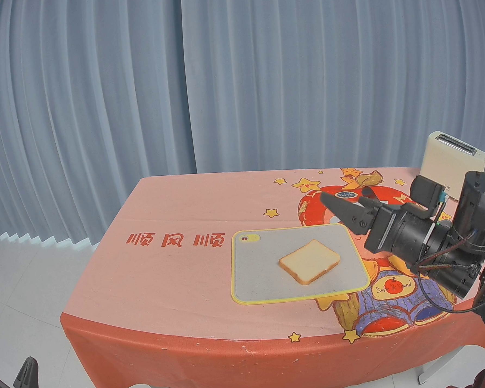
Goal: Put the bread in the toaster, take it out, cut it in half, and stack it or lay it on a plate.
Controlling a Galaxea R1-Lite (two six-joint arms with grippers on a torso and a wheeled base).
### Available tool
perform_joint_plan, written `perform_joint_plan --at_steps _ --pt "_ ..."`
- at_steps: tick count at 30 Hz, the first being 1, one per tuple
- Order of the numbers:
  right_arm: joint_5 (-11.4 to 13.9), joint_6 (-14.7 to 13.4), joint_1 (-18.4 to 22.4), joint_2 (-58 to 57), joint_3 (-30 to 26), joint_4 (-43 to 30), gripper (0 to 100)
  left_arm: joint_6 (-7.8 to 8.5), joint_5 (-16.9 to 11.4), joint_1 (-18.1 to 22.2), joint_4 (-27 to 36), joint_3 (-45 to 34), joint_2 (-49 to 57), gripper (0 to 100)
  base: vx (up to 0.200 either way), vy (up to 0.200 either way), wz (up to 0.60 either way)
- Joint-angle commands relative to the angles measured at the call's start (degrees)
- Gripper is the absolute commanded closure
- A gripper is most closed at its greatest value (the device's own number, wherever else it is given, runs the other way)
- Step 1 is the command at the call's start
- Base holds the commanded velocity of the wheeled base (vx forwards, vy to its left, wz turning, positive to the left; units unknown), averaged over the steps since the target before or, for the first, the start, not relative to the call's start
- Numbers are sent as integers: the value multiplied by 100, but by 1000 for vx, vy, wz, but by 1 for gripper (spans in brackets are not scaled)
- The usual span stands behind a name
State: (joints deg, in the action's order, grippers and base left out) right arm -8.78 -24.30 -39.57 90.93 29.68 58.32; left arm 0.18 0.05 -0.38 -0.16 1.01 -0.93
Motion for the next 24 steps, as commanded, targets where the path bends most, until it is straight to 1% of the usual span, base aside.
perform_joint_plan --at_steps 1,4,5,7,8,10,11,12,13,14,16,17,18,19,20,21,22,24 --pt "87 -225 46 21 -94 329 0 -1 4 3 -2 -101 14 100 0 0 0" --pt "95 -225 20 13 -279 523 0 -1 4 3 -2 -101 14 100 0 0 0" --pt "104 -198 -16 -5 -393 690 0 -1 4 3 -2 -101 14 100 0 0 0" --pt "104 -198 -24 -23 -437 804 0 -1 4 3 -2 -101 14 100 0 0 0" --pt "122 -207 -24 -40 -393 962 0 -1 4 3 -2 -101 14 100 0 0 0" --pt "254 -181 28 -49 -270 1155 0 -1 4 3 -2 -101 14 100 0 0 0" --pt "280 -181 37 -40 -253 1182 0 -1 4 3 -2 -101 14 100 0 0 0" --pt "359 -198 64 -23 -77 1322 0 -1 4 3 -2 -101 14 100 0 0 0" --pt "359 -198 64 -23 -77 1322 0 -1 4 3 -2 -101 14 100 0 0 0" --pt "350 -242 160 4 187 1384 0 -1 4 3 -2 -101 14 100 0 0 0" --pt "350 -339 371 21 284 1410 0 -1 4 3 -2 -101 14 100 0 0 0" --pt "350 -357 389 21 292 1410 0 -1 4 3 -2 -101 14 100 0 0 0" --pt "377 -471 529 13 301 1410 0 8 4 3 -2 -101 14 100 0 0 0" --pt "412 -655 679 -23 301 1410 0 -1 4 3 -2 -101 14 100 0 0 0" --pt "509 -743 758 -58 284 1401 0 -1 4 3 -2 -101 14 100 0 0 0" --pt "667 -805 793 -75 248 1410 0 8 4 3 -2 -101 14 100 0 0 0" --pt "860 -840 819 -102 204 1419 0 -1 4 3 -2 -101 14 100 0 0 0" --pt "1106 -866 925 -163 81 1419 0 -1 4 3 -2 -101 14 100 0 0 0"
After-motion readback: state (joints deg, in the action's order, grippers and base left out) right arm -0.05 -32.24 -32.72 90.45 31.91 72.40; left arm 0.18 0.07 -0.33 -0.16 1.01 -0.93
